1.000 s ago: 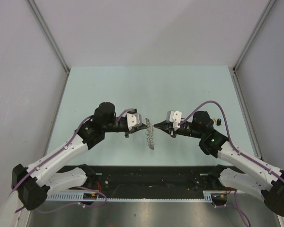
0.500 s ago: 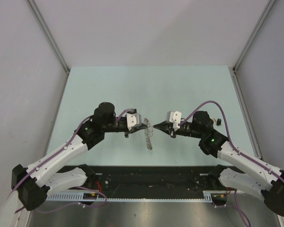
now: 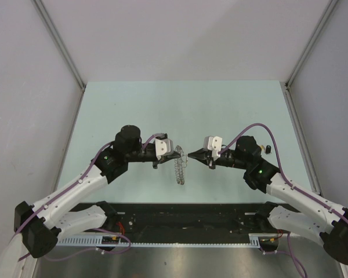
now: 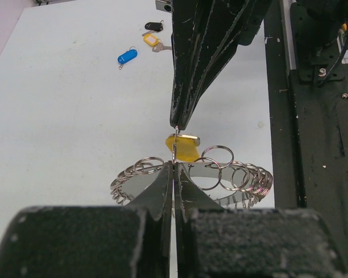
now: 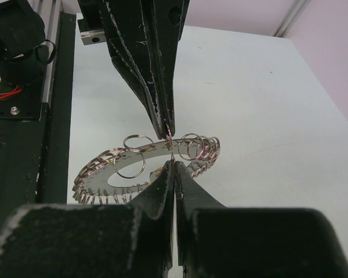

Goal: Put the keys on the keyring

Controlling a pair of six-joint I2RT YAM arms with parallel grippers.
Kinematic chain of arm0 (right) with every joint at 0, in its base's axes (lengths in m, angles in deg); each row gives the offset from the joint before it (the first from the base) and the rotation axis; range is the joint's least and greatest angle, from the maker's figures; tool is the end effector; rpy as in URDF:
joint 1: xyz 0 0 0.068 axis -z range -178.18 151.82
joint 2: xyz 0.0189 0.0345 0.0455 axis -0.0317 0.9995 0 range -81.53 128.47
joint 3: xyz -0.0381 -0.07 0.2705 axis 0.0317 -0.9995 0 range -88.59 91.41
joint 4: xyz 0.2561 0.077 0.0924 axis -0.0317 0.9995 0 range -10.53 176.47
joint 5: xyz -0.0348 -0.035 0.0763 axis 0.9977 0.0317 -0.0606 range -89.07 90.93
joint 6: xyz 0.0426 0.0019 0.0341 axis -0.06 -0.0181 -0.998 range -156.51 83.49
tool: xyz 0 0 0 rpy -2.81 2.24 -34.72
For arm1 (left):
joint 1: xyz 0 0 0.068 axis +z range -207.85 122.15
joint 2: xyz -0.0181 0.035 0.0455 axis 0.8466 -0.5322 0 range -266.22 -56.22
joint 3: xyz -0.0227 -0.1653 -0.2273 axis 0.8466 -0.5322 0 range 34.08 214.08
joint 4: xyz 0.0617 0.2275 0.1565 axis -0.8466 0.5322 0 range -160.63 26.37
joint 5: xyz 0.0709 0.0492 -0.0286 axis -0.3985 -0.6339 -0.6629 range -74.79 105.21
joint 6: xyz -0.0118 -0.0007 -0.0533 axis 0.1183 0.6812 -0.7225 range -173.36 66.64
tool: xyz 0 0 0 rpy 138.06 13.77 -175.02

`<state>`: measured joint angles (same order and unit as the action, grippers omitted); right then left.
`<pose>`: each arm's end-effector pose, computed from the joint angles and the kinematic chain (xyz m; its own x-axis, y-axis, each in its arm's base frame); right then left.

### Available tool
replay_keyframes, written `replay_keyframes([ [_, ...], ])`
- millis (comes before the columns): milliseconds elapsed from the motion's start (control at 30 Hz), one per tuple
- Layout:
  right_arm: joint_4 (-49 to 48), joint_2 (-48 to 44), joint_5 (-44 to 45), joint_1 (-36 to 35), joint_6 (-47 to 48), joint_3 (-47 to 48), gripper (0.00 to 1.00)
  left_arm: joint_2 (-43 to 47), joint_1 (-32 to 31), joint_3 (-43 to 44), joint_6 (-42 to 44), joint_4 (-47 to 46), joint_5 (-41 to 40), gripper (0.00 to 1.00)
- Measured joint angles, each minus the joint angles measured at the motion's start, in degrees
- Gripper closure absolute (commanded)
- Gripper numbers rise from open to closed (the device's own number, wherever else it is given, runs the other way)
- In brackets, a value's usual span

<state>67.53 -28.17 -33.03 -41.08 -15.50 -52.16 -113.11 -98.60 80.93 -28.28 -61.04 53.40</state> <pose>0.1578 0.1746 0.3032 0.2891 -0.1373 -0.9474 -0.9305 0.1925 -0.3118 0.1684 -0.1747 0.3204 0.1741 0.2897 -0.9412 0.9721 0.1020 0.2112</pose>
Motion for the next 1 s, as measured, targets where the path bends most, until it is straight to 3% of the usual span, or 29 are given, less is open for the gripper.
replay_keyframes([
  [1000,-0.48,0.44,-0.83,0.0,-0.57,0.0,1.0,0.0,-0.28,0.0,0.0,0.04,0.04,1.0],
])
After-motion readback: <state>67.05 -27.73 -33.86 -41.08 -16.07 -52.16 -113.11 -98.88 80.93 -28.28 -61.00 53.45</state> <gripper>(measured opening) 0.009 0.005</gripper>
